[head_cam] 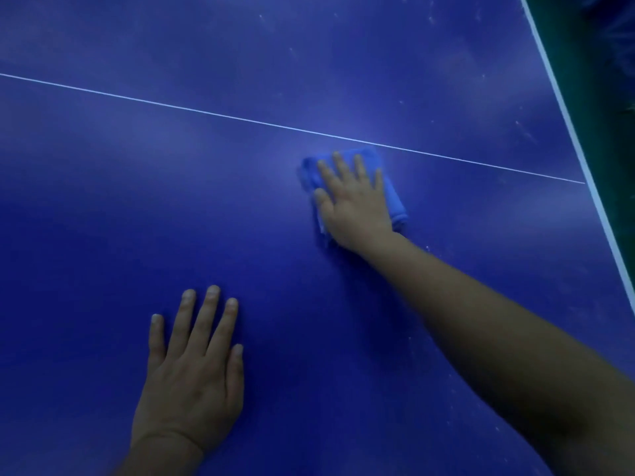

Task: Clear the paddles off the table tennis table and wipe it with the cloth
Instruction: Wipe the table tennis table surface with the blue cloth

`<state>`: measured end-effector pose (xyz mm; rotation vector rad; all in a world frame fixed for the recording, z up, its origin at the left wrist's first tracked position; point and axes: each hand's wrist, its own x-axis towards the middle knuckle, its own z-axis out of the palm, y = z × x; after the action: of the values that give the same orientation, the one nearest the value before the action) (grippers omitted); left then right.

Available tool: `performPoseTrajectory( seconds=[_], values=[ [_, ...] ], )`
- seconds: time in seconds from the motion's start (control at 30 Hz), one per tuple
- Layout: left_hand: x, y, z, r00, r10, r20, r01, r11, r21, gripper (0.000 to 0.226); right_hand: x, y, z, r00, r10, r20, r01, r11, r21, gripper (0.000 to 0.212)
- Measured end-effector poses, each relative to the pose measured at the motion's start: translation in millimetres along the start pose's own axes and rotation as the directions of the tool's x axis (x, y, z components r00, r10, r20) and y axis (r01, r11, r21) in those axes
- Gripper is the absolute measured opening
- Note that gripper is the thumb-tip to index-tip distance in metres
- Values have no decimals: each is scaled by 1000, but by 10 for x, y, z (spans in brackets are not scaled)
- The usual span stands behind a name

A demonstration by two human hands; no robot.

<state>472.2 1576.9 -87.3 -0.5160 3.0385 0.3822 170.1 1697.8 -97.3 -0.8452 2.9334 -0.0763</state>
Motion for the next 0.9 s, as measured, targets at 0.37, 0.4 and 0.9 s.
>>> performPoseTrajectory(
  seconds=[0.37, 0.4, 0.9],
  values=[
    [-25, -19, 31, 1000, 4, 14, -4, 1000, -2, 61, 39, 1270, -277, 809, 588, 2, -584, 803, 123, 60],
    [-25, -15, 32, 1000, 3, 15, -3, 1000, -2, 61, -109, 1017, -201, 905, 425, -20, -422, 902, 89, 59],
    [-29, -3, -2, 999, -26, 40, 27, 999, -33, 62, -276, 811, -241, 995, -95, 30, 96, 994, -42, 61]
  ],
)
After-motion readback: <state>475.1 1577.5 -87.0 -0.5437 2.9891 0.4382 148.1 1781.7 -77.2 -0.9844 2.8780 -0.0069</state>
